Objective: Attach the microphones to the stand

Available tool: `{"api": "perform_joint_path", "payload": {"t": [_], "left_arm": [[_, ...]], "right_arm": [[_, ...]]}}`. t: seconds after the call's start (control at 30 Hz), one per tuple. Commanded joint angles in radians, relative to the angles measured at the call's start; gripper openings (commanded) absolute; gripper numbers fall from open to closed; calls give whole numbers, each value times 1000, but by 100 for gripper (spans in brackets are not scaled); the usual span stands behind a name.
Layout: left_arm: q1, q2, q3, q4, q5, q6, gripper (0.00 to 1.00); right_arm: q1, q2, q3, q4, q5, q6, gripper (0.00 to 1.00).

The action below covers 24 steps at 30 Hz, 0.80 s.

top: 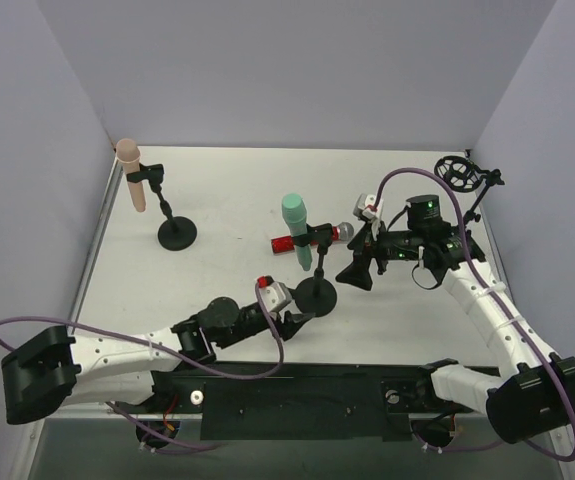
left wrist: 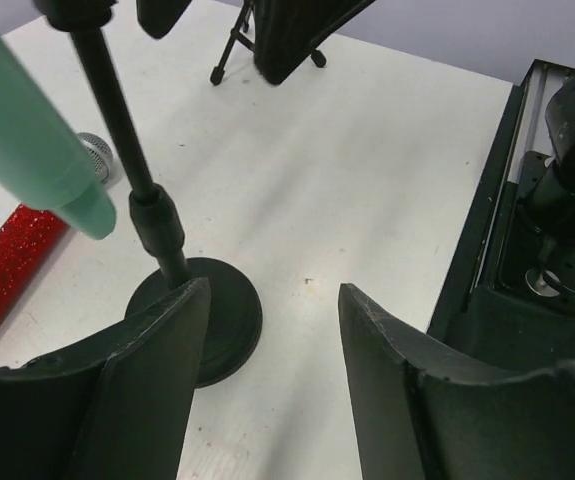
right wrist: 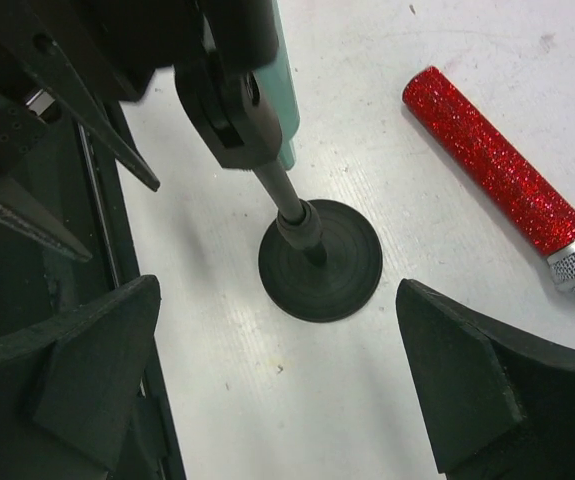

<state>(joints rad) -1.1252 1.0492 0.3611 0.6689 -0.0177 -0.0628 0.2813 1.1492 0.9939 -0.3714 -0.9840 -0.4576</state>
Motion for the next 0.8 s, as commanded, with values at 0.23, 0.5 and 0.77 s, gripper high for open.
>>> {"api": "perform_joint_path", "payload": {"t": [0.23, 0.5, 0.77], "left_arm": [[-67, 284, 91, 423, -297, 168, 64], [-67, 405, 162, 541, -358, 264, 64], [-67, 505, 255, 557, -479, 284, 58]], "right_arm": [[-37, -40, -153, 261, -15, 71, 97], [-70, -19, -129, 190, -42, 37, 96], [-70, -29, -123, 170, -53, 22, 96]]}}
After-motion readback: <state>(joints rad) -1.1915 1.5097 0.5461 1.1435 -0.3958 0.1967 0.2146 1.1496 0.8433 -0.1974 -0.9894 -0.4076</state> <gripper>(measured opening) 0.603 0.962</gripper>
